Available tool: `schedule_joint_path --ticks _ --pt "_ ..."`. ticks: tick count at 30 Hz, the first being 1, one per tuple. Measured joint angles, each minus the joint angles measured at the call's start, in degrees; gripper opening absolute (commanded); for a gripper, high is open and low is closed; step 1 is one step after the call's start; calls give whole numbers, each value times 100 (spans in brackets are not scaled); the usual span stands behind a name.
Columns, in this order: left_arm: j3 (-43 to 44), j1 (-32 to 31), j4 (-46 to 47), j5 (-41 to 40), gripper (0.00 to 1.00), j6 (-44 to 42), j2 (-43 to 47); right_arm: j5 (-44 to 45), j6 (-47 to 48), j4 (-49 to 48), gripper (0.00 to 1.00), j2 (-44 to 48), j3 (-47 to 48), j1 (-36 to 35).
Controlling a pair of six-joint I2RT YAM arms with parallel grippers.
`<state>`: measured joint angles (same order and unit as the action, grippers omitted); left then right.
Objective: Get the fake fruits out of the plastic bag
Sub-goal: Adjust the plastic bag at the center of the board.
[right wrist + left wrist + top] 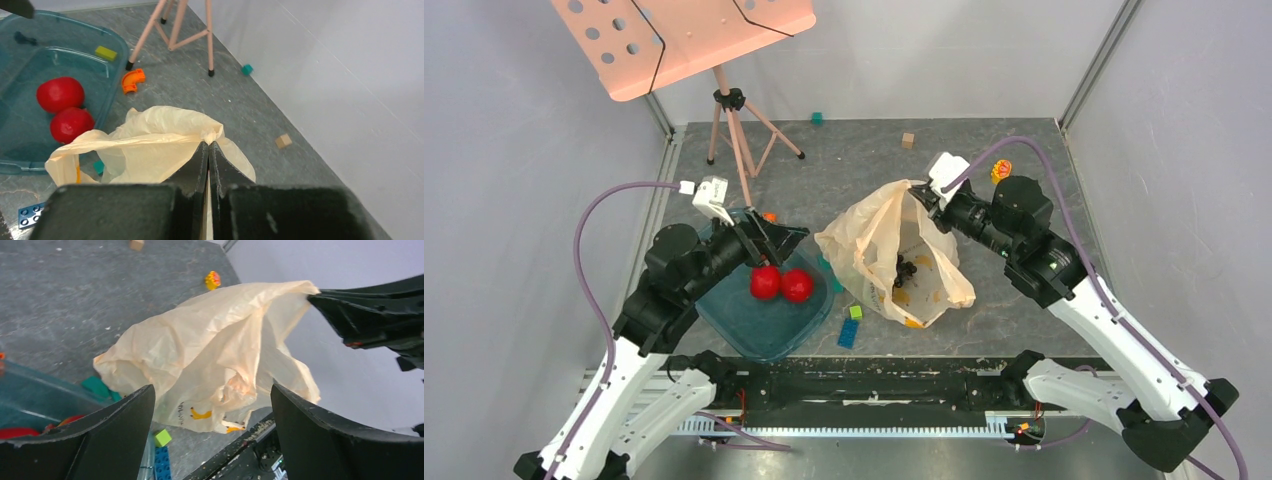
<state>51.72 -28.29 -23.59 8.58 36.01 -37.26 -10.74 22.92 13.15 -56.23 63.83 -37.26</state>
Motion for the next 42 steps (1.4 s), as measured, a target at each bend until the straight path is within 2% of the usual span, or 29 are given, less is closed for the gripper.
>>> schedule_joint_path --ticks 5,8,11,15,19,23,28,34,42 --pt "302 -295 116 203 87 2 -153 463 -190 234 0 63 87 -2" --pt "570 -876 138 39 85 -7 -350 662 -310 308 0 94 151 -2" --pt "927 -2087 138 -636 84 -146 -678 787 -446 400 0 131 157 -2" --pt "1349 -3947 166 -1930 80 -372 -1414 870 -662 511 0 133 160 -2" --pt "1510 -5023 297 -3099 73 -529 -2369 916 -874 603 0 133 162 -2" --pt "1368 -5198 487 -3661 68 -535 -3021 916 -1036 704 1 175 162 -2" --pt "1268 -5191 1032 -3963 62 -538 -3526 920 -1200 813 1 372 162 -2" --pt "1283 -5010 1788 -3919 54 -549 -4463 911 -1349 844 1 575 162 -2" --pt "1281 -4666 2087 -3838 45 -546 -5309 914 -1394 883 2 680 149 -2"
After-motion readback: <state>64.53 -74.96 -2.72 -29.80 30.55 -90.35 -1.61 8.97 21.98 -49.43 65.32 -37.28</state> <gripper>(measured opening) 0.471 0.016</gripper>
